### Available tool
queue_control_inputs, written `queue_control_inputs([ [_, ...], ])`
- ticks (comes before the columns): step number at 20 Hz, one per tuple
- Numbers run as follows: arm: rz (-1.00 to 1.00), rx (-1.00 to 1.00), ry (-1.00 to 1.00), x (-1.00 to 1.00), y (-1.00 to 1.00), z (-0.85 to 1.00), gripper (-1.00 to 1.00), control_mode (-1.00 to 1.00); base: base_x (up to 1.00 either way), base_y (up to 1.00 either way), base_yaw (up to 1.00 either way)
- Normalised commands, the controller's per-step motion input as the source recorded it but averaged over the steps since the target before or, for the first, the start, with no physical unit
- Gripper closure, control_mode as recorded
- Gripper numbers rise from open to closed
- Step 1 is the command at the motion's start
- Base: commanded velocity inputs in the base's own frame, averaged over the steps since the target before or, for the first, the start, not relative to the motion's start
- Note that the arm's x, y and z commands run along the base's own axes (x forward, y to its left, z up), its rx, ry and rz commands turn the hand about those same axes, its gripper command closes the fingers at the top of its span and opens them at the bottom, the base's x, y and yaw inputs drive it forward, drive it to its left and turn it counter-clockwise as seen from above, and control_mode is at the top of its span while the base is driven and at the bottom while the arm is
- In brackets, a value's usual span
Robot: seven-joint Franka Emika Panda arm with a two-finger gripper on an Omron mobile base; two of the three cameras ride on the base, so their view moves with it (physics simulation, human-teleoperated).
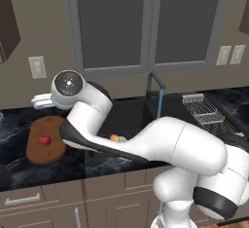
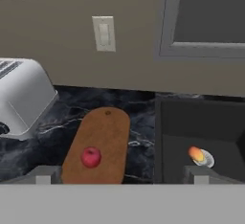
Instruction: Pick the mango, apple from the sink and place them on the cutting board to airdry. Then turn off the sink faucet.
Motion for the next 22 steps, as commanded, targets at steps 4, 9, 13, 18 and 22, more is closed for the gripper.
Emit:
queue_control_inputs([
  [4, 0.00, 0.18, 0.00, -0.37, -0.65, 0.68, -1.00, -1.00, 0.00, 0.00, 0.00],
  [9, 0.00, 0.17, 0.00, -0.32, -0.54, 0.60, -1.00, -1.00, 0.00, 0.00, 0.00],
  [13, 0.00, 0.04, -0.05, -0.27, -0.41, 0.40, -1.00, -1.00, 0.00, 0.00, 0.00],
  [18, 0.00, 0.04, -0.02, -0.35, -0.56, 0.31, -1.00, -1.00, 0.00, 0.00, 0.00],
  [22, 0.00, 0.04, 0.01, -0.41, -0.52, 0.24, -1.00, -1.00, 0.00, 0.00, 0.00],
])
